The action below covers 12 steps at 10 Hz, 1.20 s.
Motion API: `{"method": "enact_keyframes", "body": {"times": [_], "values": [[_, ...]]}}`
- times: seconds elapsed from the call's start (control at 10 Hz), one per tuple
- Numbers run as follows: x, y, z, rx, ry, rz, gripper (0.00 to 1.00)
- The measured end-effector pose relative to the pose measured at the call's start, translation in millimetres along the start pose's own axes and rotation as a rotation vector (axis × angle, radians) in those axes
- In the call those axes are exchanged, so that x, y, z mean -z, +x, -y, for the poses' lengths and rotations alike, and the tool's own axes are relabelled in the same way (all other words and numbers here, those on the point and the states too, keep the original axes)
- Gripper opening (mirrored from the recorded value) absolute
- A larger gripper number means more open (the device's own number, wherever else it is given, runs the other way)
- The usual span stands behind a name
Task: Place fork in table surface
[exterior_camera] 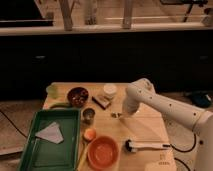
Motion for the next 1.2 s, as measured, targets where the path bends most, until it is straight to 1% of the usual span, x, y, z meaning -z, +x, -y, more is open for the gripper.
{"method": "enact_keyframes", "body": {"times": [0.4, 0.6, 1.0, 1.1, 1.2], "values": [[-4, -1, 9, -0.002, 0.011, 0.0, 0.8], [-5, 1, 11, -0.008, 0.011, 0.0, 0.8], [-14, 9, 16, -0.031, 0.006, 0.001, 0.8], [-16, 12, 17, -0.036, 0.003, 0.0, 0.75], [-16, 13, 17, -0.039, 0.001, 0.001, 0.68]]}}
